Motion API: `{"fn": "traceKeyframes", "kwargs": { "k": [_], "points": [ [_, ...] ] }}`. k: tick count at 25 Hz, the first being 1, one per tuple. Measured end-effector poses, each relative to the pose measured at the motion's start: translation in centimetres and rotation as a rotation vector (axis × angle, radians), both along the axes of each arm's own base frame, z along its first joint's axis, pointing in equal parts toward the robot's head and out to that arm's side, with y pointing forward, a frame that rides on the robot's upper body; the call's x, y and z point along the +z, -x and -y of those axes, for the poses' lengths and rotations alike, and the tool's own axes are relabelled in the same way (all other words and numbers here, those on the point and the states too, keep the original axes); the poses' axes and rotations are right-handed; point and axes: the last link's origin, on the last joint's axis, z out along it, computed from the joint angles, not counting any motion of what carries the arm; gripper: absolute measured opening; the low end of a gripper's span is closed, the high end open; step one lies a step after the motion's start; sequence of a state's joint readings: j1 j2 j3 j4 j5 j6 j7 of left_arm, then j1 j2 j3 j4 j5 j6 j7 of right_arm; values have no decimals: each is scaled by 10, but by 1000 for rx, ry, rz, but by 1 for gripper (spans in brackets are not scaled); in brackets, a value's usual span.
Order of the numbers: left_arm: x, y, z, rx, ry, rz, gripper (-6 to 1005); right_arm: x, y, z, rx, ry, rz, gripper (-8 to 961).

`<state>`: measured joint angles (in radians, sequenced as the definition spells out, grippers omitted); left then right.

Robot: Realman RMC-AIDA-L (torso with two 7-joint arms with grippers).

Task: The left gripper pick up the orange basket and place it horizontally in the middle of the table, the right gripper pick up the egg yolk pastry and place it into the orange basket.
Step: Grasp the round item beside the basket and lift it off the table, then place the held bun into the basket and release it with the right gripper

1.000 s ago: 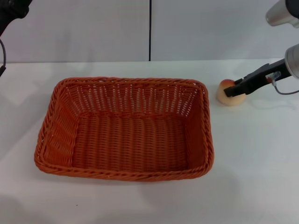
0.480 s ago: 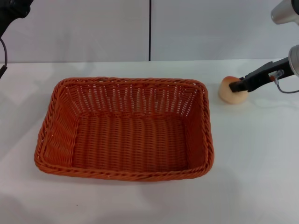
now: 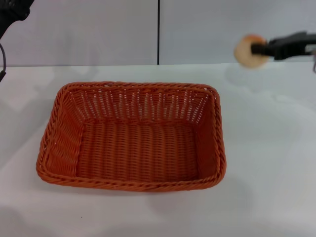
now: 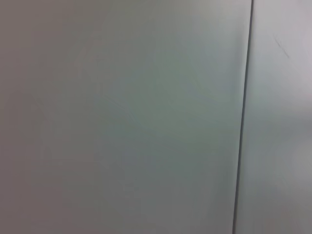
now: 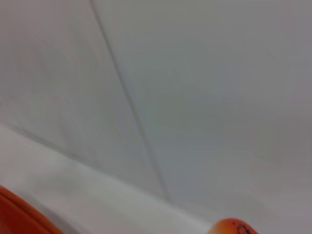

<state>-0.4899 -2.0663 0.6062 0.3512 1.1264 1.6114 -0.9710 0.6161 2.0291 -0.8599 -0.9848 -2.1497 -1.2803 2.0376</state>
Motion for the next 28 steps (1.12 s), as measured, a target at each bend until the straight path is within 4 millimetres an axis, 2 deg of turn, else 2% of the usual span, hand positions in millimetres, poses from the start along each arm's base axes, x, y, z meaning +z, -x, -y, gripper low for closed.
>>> {"fn": "traceKeyframes", "kwargs": {
  "k": [6, 8, 11, 16, 20, 28],
  "points": [
    [0, 1, 0, 4, -2, 1, 608, 29, 39, 35, 353, -27, -300, 111],
    [1, 0, -1, 3, -3, 1, 608, 31, 49, 45, 452, 2, -355, 94],
    [1, 0, -1, 3, -3, 1, 607, 23, 63, 54, 543, 88, -381, 68],
    [0, 0, -1, 5, -2, 1, 606, -5, 79, 56, 582, 236, -379, 65],
    [0, 0, -1, 6, -2, 2, 606, -20, 82, 48, 539, 295, -355, 58],
    [0, 2, 0, 9, -2, 1, 604, -20, 82, 45, 517, 302, -357, 115]
  ]
}}
